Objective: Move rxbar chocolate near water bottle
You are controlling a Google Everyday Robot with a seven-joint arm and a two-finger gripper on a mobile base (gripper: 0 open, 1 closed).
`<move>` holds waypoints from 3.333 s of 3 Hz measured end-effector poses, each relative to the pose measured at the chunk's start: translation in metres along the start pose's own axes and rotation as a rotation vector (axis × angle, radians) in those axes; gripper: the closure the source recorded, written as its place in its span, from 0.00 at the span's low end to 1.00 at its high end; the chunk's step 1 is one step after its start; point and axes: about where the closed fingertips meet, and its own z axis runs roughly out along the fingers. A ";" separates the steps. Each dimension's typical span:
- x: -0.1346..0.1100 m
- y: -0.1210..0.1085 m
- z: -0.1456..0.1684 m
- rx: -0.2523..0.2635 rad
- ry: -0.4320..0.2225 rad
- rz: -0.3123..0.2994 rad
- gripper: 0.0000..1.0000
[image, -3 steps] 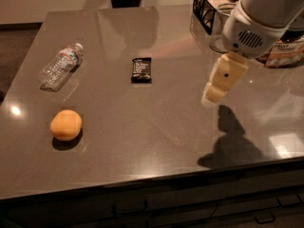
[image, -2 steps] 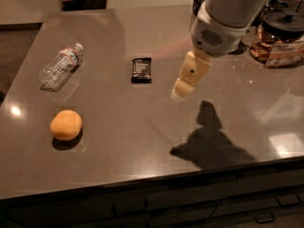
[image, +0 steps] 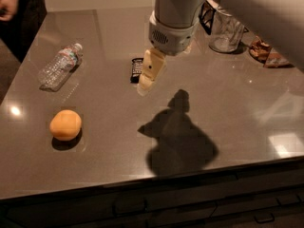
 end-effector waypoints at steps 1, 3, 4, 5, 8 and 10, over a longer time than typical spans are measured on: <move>0.000 0.000 0.000 0.001 -0.002 -0.005 0.00; -0.031 -0.027 0.014 -0.025 -0.101 0.183 0.00; -0.051 -0.037 0.023 -0.019 -0.164 0.315 0.00; -0.066 -0.048 0.037 0.003 -0.168 0.446 0.00; -0.088 -0.073 0.078 0.031 -0.068 0.723 0.00; -0.105 -0.071 0.109 0.003 0.009 0.765 0.00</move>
Offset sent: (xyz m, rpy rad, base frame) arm 0.0436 0.0011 -0.0051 0.1198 -0.0055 -0.1679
